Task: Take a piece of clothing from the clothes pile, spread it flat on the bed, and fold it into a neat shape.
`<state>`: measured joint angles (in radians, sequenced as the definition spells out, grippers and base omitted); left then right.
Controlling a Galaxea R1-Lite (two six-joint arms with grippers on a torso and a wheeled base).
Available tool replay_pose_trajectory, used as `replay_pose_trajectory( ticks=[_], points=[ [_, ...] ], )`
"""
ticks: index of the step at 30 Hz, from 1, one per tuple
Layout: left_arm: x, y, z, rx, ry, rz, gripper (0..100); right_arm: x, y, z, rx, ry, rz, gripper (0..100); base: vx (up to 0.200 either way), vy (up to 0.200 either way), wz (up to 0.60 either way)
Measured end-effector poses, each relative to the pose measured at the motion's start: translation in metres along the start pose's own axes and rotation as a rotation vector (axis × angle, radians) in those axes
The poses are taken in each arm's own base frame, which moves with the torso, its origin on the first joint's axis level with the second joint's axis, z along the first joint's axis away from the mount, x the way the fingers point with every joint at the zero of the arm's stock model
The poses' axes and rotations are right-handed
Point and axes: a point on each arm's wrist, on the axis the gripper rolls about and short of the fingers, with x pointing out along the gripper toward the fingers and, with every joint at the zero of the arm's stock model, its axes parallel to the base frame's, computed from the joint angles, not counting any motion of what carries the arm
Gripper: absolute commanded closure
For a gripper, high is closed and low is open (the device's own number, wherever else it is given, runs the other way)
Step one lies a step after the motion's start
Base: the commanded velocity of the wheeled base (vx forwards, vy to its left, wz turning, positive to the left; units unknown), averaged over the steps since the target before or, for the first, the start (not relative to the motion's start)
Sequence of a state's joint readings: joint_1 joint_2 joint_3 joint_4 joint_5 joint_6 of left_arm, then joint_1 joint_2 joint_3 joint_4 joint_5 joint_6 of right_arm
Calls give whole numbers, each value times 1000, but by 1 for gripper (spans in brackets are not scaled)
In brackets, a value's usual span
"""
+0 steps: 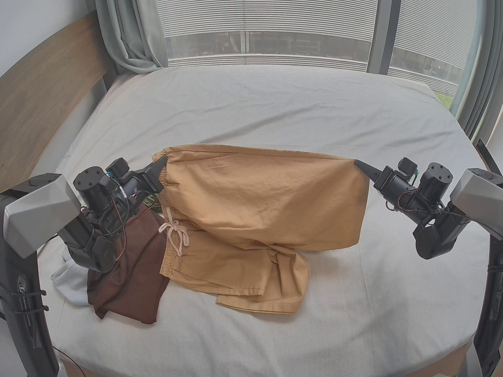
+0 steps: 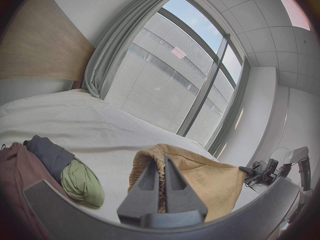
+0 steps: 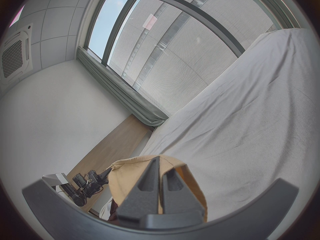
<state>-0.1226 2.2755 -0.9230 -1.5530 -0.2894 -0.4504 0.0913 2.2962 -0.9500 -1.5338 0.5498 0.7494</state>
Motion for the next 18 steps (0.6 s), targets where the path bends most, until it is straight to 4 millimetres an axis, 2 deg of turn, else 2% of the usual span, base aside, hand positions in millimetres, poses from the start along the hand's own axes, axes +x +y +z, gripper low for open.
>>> replay_pose_trajectory(
  ticks=[18],
  points=[
    [36, 27, -22, -26, -65, -3, 100, 23, -43, -5, 1, -13, -24, 100, 0, 0, 0]
  ],
)
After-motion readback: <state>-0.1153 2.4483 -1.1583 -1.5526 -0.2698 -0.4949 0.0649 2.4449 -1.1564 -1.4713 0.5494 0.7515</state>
